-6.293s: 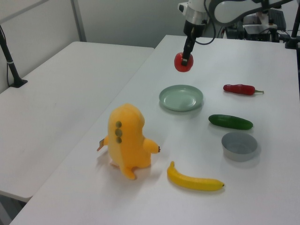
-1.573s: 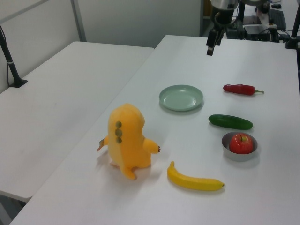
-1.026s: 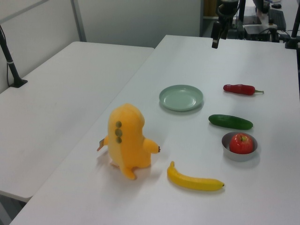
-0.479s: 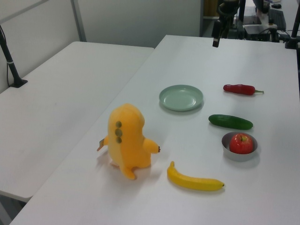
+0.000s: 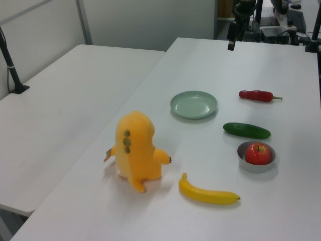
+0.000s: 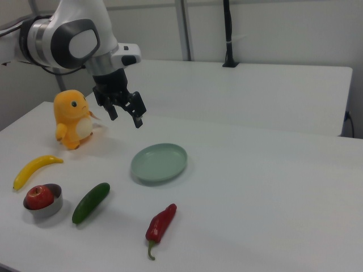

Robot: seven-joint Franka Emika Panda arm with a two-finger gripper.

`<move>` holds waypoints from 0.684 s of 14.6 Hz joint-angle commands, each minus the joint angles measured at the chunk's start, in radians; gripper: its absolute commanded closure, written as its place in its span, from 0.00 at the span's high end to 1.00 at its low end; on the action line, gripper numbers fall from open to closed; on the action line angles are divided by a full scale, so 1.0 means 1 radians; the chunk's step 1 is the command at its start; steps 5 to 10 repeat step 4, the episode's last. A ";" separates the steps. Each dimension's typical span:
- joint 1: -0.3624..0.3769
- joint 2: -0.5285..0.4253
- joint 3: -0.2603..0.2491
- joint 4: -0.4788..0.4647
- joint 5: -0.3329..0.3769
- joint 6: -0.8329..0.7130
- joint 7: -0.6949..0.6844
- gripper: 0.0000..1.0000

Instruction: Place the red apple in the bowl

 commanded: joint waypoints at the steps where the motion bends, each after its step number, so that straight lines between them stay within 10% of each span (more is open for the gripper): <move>1: 0.020 0.003 -0.018 0.011 0.022 -0.019 -0.042 1.00; 10: 0.020 0.003 -0.016 0.010 0.023 -0.019 -0.056 1.00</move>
